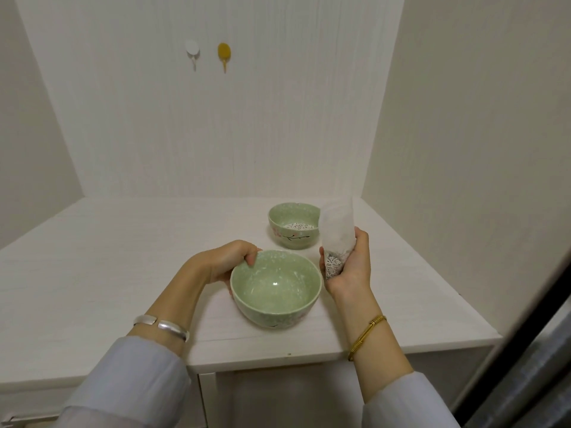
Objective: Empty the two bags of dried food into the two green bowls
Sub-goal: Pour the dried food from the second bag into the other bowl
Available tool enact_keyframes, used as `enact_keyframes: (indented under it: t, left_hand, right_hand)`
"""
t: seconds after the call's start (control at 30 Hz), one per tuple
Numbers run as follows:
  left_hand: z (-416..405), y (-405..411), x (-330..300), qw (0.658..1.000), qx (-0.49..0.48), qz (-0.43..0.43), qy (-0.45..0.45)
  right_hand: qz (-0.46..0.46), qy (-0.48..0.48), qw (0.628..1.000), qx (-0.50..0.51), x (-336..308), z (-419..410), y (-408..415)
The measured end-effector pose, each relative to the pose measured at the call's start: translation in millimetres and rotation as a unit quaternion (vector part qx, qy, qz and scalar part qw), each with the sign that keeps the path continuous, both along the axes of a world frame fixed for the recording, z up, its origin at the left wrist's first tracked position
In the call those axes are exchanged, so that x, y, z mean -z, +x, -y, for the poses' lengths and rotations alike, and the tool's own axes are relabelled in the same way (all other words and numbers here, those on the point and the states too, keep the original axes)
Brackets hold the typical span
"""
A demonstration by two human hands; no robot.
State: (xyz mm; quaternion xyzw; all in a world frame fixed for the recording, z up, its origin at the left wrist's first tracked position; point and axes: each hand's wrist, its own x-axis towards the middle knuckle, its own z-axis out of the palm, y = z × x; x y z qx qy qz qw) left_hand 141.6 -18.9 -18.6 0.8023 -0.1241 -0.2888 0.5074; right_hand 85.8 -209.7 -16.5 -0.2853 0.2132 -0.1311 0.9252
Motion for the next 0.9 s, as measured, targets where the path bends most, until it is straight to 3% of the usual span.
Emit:
enact_keyframes:
  t: [0.13, 0.33, 0.7, 0.9]
  left_hand:
    - [9.0, 0.7, -4.2, 0.998, 0.027, -0.003, -0.062]
    - [18.1, 12.0, 13.0, 0.972, 0.059, -0.093, -0.208]
    - [22.0, 20.5, 25.9, 0.943, 0.079, -0.131, -0.297]
    - [23.6, 15.1, 21.0, 0.945, 0.071, -0.132, -0.291]
  right_hand:
    - [-0.009, -0.034, 0.999, 0.041, -1.7, 2.6, 1.6]
    - [-0.027, -0.123, 0.989, 0.076, 2.3, 9.2, 7.0]
    - [0.031, -0.284, 0.951, 0.119, -4.8, 5.5, 9.9]
    - [0.047, -0.338, 0.933, 0.111, -8.4, 1.2, 11.2]
